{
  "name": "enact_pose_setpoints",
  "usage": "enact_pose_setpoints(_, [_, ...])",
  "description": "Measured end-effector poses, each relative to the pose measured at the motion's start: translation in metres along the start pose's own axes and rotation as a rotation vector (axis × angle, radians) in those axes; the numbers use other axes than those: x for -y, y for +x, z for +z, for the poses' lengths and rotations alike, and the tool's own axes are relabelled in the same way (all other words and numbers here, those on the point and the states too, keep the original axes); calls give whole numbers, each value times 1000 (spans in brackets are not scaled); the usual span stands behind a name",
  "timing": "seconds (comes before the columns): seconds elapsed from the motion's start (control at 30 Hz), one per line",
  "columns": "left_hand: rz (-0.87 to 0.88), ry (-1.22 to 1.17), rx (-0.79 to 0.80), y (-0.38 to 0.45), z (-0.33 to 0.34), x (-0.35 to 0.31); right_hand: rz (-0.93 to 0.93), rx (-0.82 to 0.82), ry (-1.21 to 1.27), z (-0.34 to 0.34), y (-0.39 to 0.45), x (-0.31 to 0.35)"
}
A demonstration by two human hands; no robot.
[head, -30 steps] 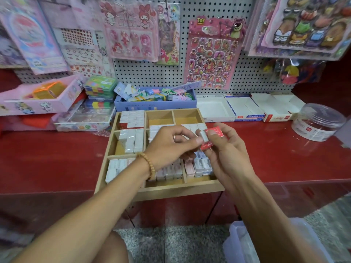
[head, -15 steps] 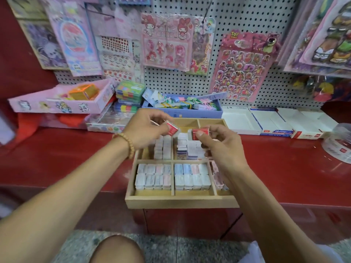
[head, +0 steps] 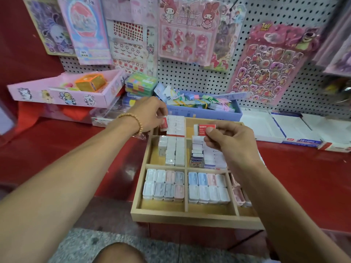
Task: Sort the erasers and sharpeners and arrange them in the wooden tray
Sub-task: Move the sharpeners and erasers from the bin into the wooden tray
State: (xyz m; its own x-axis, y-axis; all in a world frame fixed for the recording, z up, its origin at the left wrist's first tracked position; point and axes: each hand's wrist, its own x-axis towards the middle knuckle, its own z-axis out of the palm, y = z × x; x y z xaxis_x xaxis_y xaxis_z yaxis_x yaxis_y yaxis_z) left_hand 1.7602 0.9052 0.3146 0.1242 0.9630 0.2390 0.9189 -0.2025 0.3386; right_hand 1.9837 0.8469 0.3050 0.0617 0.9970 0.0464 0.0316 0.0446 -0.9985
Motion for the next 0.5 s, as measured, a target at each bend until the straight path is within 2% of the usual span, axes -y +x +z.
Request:
enact_pose_setpoints(0.13, [37,-45,95,10,-5,5,9,-4,10,-2,8,-3])
enact_pose_setpoints(0.27, [15,-78,117,15,-8,14,20,0,17,-2,14,-7])
enact_pose_setpoints(0.5, [52,12,183,10,20,14,10,31,2,5,25,-10])
